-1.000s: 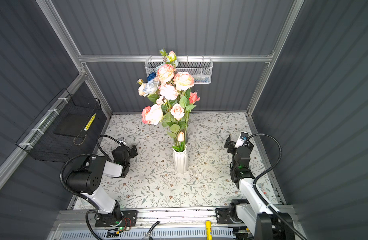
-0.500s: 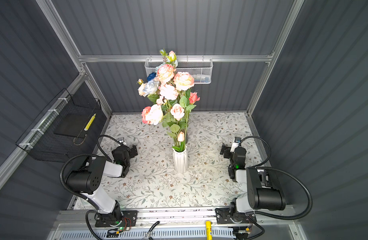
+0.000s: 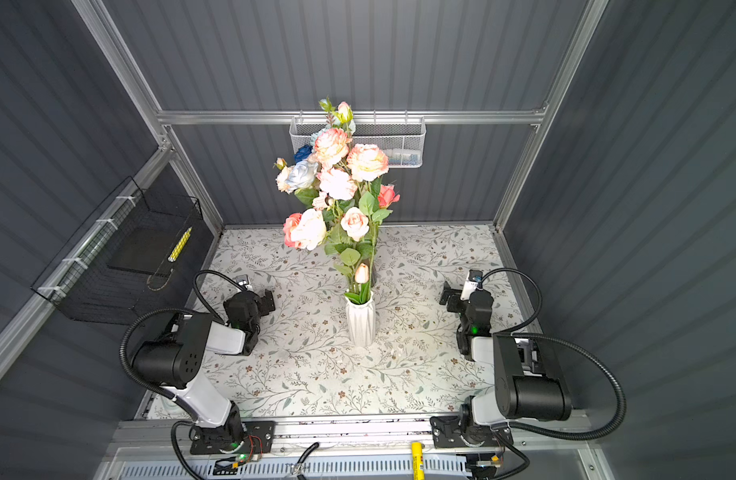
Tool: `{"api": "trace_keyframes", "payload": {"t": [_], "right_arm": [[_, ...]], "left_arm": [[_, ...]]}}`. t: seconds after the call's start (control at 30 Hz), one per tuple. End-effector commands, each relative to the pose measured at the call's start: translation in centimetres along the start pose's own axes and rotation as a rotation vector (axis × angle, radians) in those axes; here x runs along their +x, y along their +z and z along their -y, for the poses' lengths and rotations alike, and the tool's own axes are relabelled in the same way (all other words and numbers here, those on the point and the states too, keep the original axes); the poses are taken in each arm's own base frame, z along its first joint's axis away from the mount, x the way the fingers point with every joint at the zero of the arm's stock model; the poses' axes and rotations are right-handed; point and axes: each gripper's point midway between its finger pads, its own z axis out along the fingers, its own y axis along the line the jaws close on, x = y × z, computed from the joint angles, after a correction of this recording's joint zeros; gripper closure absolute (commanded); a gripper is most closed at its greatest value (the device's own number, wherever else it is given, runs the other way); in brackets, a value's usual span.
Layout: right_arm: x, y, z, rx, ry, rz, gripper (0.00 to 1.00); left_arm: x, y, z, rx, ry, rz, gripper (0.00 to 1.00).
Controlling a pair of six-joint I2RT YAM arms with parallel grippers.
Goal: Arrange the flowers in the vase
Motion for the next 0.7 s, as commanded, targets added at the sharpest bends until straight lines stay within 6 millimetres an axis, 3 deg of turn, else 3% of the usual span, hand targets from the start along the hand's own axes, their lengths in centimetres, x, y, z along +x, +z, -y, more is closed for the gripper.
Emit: {"api": "trace_keyframes", "payload": {"t": [0.0, 0.67], "right_arm": [[-0.92, -0.06, 0.12, 0.003, -0.003, 0.036, 0.01], [-0.91, -0.03, 0.08, 0.003, -0.004, 0.035, 0.01]], "left_arm": [[-0.92, 0.18, 0.19, 0.003, 0.001, 0.030, 0.00], [-0.95, 0.17, 0.20, 0.004, 0.001, 0.031, 0.00]]}}
